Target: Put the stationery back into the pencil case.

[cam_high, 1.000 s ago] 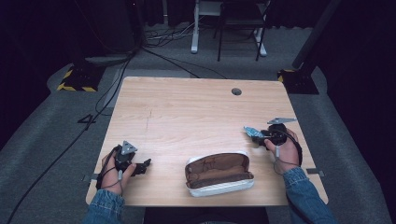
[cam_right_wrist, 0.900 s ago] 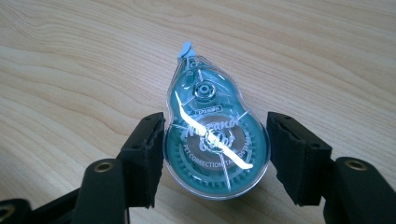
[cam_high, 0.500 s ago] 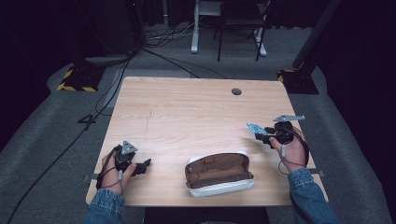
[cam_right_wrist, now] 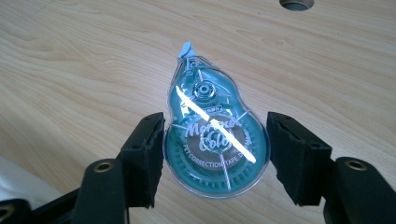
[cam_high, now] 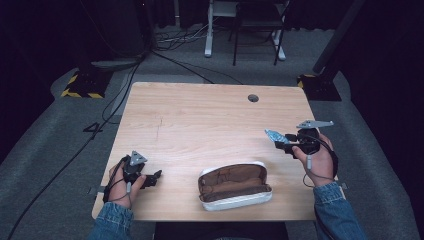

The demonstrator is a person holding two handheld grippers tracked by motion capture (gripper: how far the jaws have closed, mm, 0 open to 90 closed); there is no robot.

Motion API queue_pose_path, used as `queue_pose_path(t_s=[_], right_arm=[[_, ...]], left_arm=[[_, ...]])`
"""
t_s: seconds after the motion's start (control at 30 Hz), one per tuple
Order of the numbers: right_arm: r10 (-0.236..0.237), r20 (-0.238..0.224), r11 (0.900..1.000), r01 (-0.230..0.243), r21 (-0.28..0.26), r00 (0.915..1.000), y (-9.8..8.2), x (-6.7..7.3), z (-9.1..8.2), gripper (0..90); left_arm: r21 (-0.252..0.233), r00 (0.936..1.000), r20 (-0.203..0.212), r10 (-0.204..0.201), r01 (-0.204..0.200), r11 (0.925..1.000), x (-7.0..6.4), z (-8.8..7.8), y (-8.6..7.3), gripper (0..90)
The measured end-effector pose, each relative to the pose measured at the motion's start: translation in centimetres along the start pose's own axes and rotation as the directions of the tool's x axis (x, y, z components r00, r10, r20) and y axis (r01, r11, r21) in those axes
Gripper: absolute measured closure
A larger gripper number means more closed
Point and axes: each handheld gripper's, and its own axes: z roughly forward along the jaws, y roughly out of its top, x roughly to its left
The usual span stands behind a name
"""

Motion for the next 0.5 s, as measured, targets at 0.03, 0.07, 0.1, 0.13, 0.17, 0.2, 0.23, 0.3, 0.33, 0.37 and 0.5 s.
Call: queue_pose_path(t_s=[0.03, 0.07, 0.1, 0.13, 0.17, 0.2, 0.23, 0.3, 0.33, 0.37, 0.5], right_arm=[[0.000, 0.000, 1.000, 0.000, 0.000, 1.0000, 0.0, 0.0, 0.0, 39.6], [-0.003, -0.004, 1.000, 0.003, -0.002, 1.0000, 0.1, 0.2, -0.2, 39.6], [-0.012, -0.011, 1.000, 0.012, -0.002, 0.9999, 0.3, 0.7, -0.5, 39.6], [-0.019, -0.014, 1.000, 0.019, 0.001, 0.9997, 0.5, 0.9, -0.7, 39.6], [-0.021, -0.019, 1.000, 0.021, 0.004, 0.9996, 0.6, 1.2, -0.8, 39.6], [-0.027, -0.023, 1.000, 0.027, 0.007, 0.9994, 0.7, 1.4, -1.0, 39.6], [-0.031, -0.025, 0.999, 0.031, 0.009, 0.9992, 0.9, 1.6, -1.2, 39.6], [-0.034, -0.032, 0.999, 0.034, 0.012, 0.9989, 1.0, 1.9, -1.3, 39.6], [-0.046, -0.037, 0.999, 0.047, 0.011, 0.9982, 1.1, 2.3, -1.5, 39.6], [-0.057, -0.049, 0.998, 0.058, 0.013, 0.9972, 1.3, 2.8, -1.7, 39.6], [-0.079, -0.063, 0.997, 0.079, 0.013, 0.9949, 1.6, 3.8, -2.1, 39.6]], left_arm=[[0.000, 1.0000, 0.000, 0.000, 0.000, 1.0000, 0.0, 0.0, 0.0, 14.8], [0.000, 1.0000, 0.001, 0.001, -0.001, 1.0000, 0.0, 0.0, 0.0, 14.8], [0.000, 1.0000, 0.000, -0.002, 0.002, 1.0000, 0.0, 0.0, 0.0, 14.7], [0.000, 1.0000, 0.001, -0.004, 0.004, 1.0000, 0.0, 0.0, 0.0, 14.7], [0.000, 1.0000, 0.001, -0.004, 0.004, 1.0000, 0.0, 0.0, 0.0, 14.7], [-0.002, 1.0000, 0.001, -0.006, 0.006, 1.0000, -0.1, 0.1, 0.0, 14.6], [-0.002, 1.0000, 0.001, -0.008, 0.008, 1.0000, -0.1, 0.1, 0.0, 14.5], [-0.002, 0.9999, -0.003, -0.011, 0.011, 0.9999, -0.1, 0.1, 0.1, 14.4], [-0.001, 0.9999, -0.005, -0.009, 0.009, 1.0000, -0.2, 0.1, 0.1, 14.0], [0.001, 1.0000, -0.006, -0.006, 0.006, 1.0000, -0.1, 0.1, 0.1, 13.7], [0.000, 1.0000, -0.006, -0.006, 0.006, 1.0000, -0.2, 0.2, 0.1, 13.6]])
